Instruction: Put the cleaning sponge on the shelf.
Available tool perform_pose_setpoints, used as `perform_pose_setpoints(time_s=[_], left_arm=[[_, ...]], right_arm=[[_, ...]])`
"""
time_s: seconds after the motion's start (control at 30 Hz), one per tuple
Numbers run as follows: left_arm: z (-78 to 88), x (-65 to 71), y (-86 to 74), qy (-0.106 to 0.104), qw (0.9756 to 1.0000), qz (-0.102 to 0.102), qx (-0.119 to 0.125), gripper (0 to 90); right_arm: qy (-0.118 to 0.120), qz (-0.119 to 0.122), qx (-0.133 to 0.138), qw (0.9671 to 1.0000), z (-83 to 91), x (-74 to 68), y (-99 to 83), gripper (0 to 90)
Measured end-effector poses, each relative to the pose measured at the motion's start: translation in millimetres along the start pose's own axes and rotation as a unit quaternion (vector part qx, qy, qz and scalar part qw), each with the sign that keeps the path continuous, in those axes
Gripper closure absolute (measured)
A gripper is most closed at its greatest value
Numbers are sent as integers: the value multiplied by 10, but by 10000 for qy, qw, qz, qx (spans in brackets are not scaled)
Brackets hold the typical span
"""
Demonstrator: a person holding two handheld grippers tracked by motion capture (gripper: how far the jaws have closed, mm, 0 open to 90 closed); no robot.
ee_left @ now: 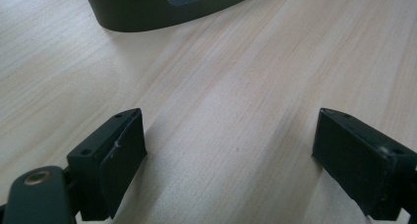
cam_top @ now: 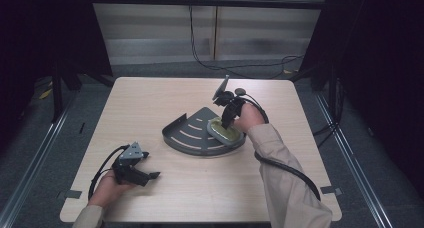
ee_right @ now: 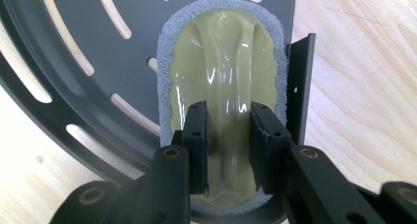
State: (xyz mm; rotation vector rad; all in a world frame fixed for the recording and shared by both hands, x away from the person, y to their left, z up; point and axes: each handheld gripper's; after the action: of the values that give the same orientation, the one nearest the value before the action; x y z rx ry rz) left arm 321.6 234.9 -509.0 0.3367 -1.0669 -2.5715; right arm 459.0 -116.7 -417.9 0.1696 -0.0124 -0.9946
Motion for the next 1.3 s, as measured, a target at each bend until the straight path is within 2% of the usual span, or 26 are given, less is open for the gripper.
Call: perform_pose_setpoints(time_s=[0.6, 0.93, 1.3], left_arm=[[-2, 1, -1, 8, 10000, 5, 12, 120], [-3, 2, -1, -10, 10000, 15, 15, 120], [0, 0, 0, -3, 10000, 3, 0, 120]], right_arm=[[-9, -16, -19, 10000, -20, 2, 0, 697], [-69, -18, -40, 10000, -19, 19, -16, 627], [-200, 2, 70, 9998, 13, 24, -32, 449]])
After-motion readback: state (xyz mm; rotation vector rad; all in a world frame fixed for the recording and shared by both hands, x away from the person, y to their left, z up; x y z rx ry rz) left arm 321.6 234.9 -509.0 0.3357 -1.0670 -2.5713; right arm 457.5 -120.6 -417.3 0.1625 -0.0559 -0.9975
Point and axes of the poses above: each handheld gripper's, and its own axes: z roughly backward along the jaws, y roughly out of its top, x roughly to its right, and after that the axes turned 9 degrees about -z, right-handed
